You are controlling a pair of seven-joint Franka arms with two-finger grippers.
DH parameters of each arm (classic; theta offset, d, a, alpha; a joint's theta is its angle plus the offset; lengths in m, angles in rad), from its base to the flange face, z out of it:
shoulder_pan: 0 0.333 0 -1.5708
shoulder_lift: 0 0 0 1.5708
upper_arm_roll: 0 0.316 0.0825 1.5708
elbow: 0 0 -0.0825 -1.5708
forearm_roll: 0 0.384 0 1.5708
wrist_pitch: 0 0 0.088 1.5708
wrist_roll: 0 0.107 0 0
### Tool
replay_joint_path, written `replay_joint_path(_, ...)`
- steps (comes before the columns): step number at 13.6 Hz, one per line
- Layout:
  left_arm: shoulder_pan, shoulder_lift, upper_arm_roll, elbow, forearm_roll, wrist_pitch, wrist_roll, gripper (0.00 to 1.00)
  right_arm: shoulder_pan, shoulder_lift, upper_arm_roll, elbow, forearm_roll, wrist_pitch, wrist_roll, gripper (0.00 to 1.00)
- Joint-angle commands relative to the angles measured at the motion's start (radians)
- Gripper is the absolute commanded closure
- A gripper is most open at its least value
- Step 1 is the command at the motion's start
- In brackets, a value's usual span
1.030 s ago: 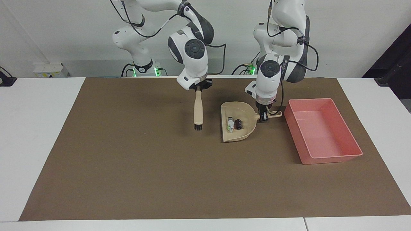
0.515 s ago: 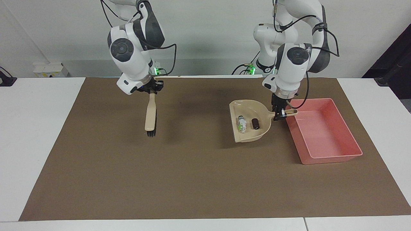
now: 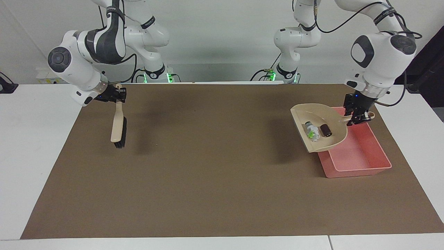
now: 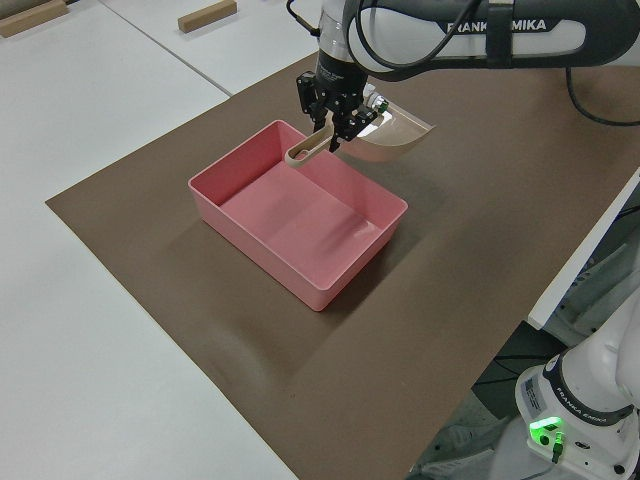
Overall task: Clean e-waste and dump in bin
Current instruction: 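Carry the dustpan to the bin while the right gripper sets down the brush, then tip the dustpan over the pink bin with the left gripper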
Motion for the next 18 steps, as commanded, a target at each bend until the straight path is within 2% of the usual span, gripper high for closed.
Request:
replay_joint_path(1,0.098,0.016,-0.005,0.052,-0.016,-0.030,0.040,1.00,0.000,0.035,0.018,-0.026,-0.037,0.021,-0.004,1.00)
replay_joint_path(3,0.146,0.043,0.001,0.079,0.037,-0.008,0.078,1.00,0.003,0.061,0.018,-0.029,-0.044,0.041,0.001,1.00)
replay_joint_path(4,0.156,0.052,0.001,0.092,0.101,0.015,0.079,1.00,0.007,0.069,0.016,-0.038,-0.058,0.044,0.027,1.00)
replay_joint_path(6,0.154,0.071,0.001,0.092,0.212,0.044,0.070,1.00,-0.002,0.092,0.018,-0.045,-0.066,0.052,0.073,1.00)
replay_joint_path(9,0.132,0.094,0.000,0.087,0.393,0.061,0.000,1.00,-0.017,0.075,0.016,-0.125,-0.069,0.159,0.073,1.00)
replay_joint_path(11,0.097,0.102,0.000,0.081,0.468,0.056,-0.020,1.00,-0.023,0.074,0.016,-0.128,-0.070,0.166,0.075,1.00)
replay_joint_path(14,0.048,0.100,0.000,0.076,0.568,0.020,-0.039,1.00,-0.030,0.062,0.016,-0.157,-0.081,0.185,0.079,1.00)
replay_joint_path(16,0.008,0.094,0.000,0.080,0.649,-0.051,-0.121,1.00,-0.030,0.058,0.016,-0.179,-0.089,0.222,0.087,1.00)
replay_joint_path(18,-0.012,0.092,0.000,0.102,0.669,-0.108,-0.158,1.00,-0.026,0.055,0.016,-0.180,-0.090,0.221,0.108,1.00)
